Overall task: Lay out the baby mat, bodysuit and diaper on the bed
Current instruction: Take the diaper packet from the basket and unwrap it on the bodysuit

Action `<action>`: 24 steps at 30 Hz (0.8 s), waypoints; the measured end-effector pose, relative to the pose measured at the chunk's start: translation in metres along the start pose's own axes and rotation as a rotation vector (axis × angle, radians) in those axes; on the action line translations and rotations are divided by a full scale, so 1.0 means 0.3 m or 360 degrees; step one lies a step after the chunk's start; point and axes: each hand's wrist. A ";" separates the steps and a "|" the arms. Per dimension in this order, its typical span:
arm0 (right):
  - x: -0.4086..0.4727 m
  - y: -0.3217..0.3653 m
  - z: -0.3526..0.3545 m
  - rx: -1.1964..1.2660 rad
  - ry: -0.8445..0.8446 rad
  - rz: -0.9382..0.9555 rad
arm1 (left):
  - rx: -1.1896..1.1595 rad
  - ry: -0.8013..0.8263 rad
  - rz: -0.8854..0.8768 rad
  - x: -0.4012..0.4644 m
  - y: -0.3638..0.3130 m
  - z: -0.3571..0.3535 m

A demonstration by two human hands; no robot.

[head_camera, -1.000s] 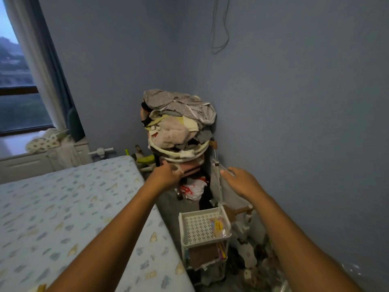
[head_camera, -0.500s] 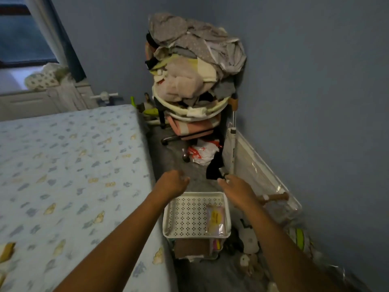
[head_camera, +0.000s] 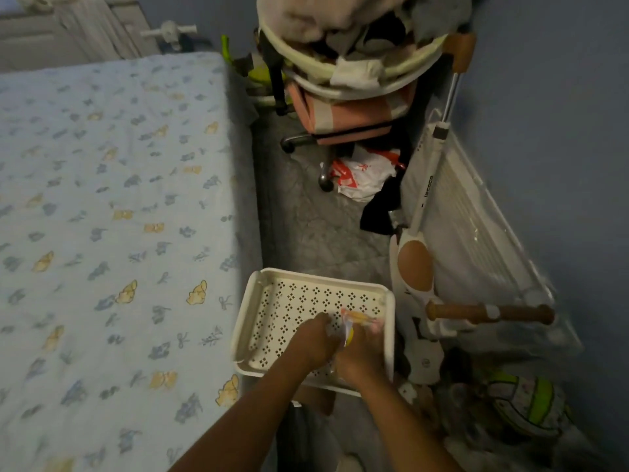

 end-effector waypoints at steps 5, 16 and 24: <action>0.015 -0.027 -0.039 0.0094 -0.0108 -0.0124 | -0.0145 0.0046 0.0010 0.026 0.004 -0.049; 0.037 0.070 -0.024 0.0470 0.0045 0.0005 | -0.0656 -0.0040 0.0220 -0.032 0.057 0.022; -0.141 0.356 0.050 0.0717 0.0251 0.0443 | -0.1048 -0.0433 0.0135 -0.207 0.108 0.355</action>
Point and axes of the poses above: each hand's wrist, its own x-axis towards the middle knuckle, its own z-axis out of the back of the hand, y = z × x, and after that the axes turned 12 degrees about -y, right-handed
